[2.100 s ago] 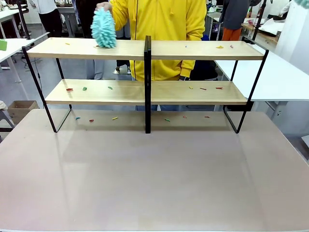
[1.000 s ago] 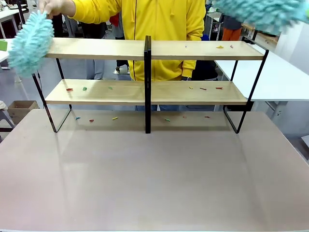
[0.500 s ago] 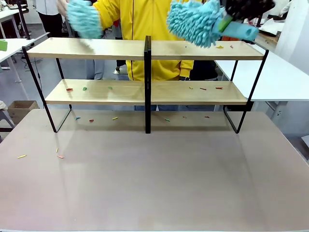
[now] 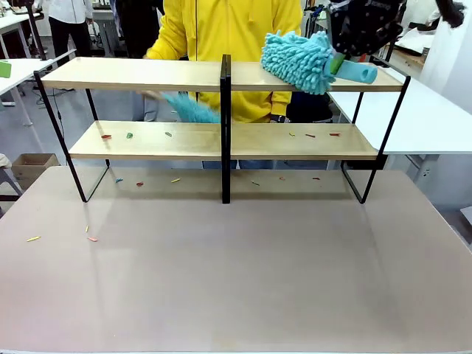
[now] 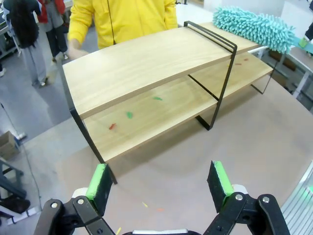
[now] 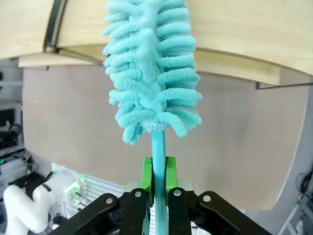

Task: Clean the shelves.
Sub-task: Clean a randomly selected level of the Shelf with the Duster.

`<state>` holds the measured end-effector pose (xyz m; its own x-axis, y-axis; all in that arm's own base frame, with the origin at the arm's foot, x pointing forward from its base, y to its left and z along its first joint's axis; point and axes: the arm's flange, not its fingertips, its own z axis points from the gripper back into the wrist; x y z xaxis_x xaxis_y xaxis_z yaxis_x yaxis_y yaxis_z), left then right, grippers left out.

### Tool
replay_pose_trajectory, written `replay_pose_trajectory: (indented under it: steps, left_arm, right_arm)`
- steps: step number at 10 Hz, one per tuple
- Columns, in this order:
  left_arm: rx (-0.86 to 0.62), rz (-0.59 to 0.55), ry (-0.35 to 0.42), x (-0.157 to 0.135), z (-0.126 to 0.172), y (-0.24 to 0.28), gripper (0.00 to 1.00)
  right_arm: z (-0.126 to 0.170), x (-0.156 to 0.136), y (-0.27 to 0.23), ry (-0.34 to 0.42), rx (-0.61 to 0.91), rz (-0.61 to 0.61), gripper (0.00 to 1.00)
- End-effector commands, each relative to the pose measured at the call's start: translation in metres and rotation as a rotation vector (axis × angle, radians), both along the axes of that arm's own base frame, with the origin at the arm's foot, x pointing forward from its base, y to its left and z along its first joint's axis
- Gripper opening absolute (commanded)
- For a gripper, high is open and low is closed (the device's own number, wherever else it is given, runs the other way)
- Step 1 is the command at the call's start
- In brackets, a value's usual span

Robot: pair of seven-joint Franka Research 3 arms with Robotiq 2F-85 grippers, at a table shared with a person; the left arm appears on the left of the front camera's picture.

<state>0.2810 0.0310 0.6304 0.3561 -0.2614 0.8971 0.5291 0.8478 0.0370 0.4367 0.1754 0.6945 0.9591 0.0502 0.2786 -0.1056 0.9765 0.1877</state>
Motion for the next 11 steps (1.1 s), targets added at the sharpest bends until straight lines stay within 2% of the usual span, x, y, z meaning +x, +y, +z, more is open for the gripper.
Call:
replay_pose_trajectory:
  steps: [1,4,6,7,8,9,10,11]
  left_arm:
    - [-0.003,0.012,0.003,0.0,0.0,-0.001,1.0]
    - [-0.003,0.012,0.003,0.0,0.0,-0.001,1.0]
    - [-0.003,0.012,0.003,0.0,0.0,-0.001,1.0]
    - [-0.003,0.012,0.003,0.0,0.0,-0.001,1.0]
    - [-0.003,0.012,0.003,0.0,0.0,-0.001,1.0]
    - [-0.003,0.012,0.003,0.0,0.0,-0.001,1.0]
    - [-0.003,0.012,0.003,0.0,0.0,-0.001,1.0]
    - [-0.003,0.012,0.003,0.0,0.0,-0.001,1.0]
  right_arm:
    - [0.004,0.001,-0.013,0.025,-0.058,-0.116,0.12]
    - [0.005,-0.002,-0.061,0.051,-0.089,-0.286,0.12]
    - [0.01,-0.012,-0.1,0.086,-0.143,-0.44,0.12]
    - [0.017,-0.02,-0.121,0.022,-0.172,-0.507,0.12]
    - [0.028,-0.029,-0.13,-0.12,-0.103,-0.445,0.12]
    - [0.037,-0.038,-0.131,-0.191,0.137,-0.254,0.12]
    - [0.04,-0.043,-0.13,-0.206,0.25,-0.133,0.12]
    - [0.037,-0.044,-0.133,-0.16,0.362,-0.061,0.12]
